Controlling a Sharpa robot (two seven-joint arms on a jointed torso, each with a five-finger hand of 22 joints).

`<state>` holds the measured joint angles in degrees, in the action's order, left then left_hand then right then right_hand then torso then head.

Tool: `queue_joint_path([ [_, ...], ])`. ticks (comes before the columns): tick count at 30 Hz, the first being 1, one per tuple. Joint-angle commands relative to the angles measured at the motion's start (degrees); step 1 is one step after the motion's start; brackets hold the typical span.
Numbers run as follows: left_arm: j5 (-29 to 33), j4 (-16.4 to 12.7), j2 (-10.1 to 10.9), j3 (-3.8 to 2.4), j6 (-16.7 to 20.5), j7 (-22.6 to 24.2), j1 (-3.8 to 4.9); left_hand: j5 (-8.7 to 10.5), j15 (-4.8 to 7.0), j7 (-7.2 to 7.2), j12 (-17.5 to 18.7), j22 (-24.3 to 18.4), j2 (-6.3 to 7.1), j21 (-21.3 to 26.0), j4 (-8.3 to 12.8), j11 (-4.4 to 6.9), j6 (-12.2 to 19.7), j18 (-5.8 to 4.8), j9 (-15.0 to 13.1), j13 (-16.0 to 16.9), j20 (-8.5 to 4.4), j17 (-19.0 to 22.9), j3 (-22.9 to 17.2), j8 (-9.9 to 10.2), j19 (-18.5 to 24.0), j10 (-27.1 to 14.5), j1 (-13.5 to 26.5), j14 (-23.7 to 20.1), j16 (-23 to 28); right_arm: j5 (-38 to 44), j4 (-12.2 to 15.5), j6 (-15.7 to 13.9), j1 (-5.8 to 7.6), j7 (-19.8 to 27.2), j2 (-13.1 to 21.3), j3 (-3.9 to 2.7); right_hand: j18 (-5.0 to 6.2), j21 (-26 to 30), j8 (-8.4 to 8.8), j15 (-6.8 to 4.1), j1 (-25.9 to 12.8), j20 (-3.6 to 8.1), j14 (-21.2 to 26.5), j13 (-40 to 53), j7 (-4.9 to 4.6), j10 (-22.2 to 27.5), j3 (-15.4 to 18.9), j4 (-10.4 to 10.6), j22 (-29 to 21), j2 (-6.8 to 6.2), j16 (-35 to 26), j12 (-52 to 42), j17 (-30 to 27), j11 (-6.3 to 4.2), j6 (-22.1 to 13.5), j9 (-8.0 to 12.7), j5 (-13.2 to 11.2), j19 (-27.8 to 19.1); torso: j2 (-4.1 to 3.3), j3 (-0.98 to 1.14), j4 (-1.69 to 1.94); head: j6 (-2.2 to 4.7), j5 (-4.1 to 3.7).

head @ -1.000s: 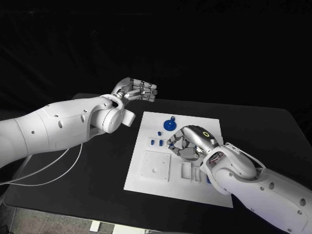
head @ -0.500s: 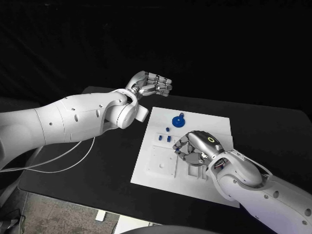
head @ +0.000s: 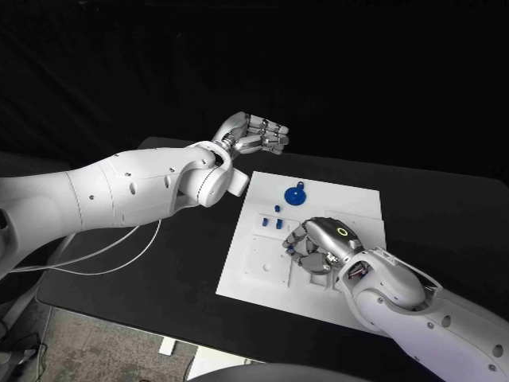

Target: Assemble the parts on the task board

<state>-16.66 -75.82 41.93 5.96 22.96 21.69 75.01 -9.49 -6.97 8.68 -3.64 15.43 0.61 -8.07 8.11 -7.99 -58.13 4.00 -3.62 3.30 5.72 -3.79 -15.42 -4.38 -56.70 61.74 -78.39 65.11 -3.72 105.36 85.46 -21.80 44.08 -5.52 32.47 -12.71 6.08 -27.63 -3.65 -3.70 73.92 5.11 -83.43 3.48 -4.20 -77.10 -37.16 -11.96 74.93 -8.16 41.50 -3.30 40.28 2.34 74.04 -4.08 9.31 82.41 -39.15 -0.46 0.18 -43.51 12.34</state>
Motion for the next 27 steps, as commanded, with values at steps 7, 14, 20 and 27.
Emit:
queue_joint_path([
  [7,-0.4,0.0,-0.4,-0.05,0.3,0.6,-0.02,-0.07,-0.07,-0.07,0.0,0.0,0.52,-0.3,-0.2,-0.06,-0.3,0.06,0.0,0.0,-0.03,0.1,0.0,0.1,0.3,0.2,-0.1,0.1,0.2,1.8,-1.1,0.7,-0.05,-1.0,-1.4,1.07,0.78,0.3,-0.02,-0.23,-0.1,-0.02,0.0,0.1,0.00,-1.3,0.0,-0.3,2.4,0.46,0.4,-0.1,-0.1,-1.05,0.2,-0.1,-0.1,0.3,-0.02,0.07,0.17,-0.32,0.66],
  [14,-0.4,0.1,-0.5,-0.05,0.1,0.1,-0.04,-0.04,-0.12,-0.02,0.0,0.4,0.54,-0.2,-0.3,-0.11,-0.1,0.09,0.0,0.0,0.05,0.1,0.0,0.1,0.4,0.1,-0.1,0.0,0.2,2.2,-1.6,0.2,-0.05,-1.6,-2.1,1.31,0.79,0.4,-0.02,-0.24,-0.2,-0.01,0.0,0.1,0.00,-1.4,0.0,-0.3,2.4,0.46,0.5,-0.1,-0.2,-1.06,0.2,-0.1,-0.1,0.4,0.02,-0.05,0.05,-0.48,1.05],
  [20,-0.4,0.2,-0.7,-0.04,0.0,-0.2,-0.04,-0.02,-0.16,0.00,0.0,0.4,0.56,-0.2,-0.4,-0.14,-0.1,0.10,0.0,0.0,0.07,0.1,0.1,0.1,0.4,0.0,-0.1,-0.1,0.2,2.5,-1.9,0.4,-0.05,-2.1,-2.3,1.37,0.78,0.4,-0.02,-0.25,-0.2,0.00,0.0,0.1,0.01,-1.4,-0.1,-0.3,2.4,0.47,0.5,-0.1,-0.3,-1.07,0.2,-0.1,-0.1,0.5,0.01,-0.03,0.00,-0.58,1.25],
  [27,-0.5,0.3,-0.8,-0.04,-0.1,-0.4,-0.05,-0.02,-0.16,0.00,0.0,0.4,0.56,-0.2,-0.4,-0.14,-0.1,0.10,0.0,0.0,0.07,0.1,0.1,0.1,0.4,0.0,-0.1,-0.1,0.2,3.3,-2.4,0.5,-0.04,-2.8,-2.4,1.43,0.77,0.4,-0.01,-0.25,-0.2,0.00,0.0,0.1,0.01,-1.4,-0.1,-0.4,2.4,0.45,0.5,-0.1,-0.3,-1.06,0.2,-0.1,-0.1,0.5,0.02,-0.05,0.02,-0.73,1.49],
])
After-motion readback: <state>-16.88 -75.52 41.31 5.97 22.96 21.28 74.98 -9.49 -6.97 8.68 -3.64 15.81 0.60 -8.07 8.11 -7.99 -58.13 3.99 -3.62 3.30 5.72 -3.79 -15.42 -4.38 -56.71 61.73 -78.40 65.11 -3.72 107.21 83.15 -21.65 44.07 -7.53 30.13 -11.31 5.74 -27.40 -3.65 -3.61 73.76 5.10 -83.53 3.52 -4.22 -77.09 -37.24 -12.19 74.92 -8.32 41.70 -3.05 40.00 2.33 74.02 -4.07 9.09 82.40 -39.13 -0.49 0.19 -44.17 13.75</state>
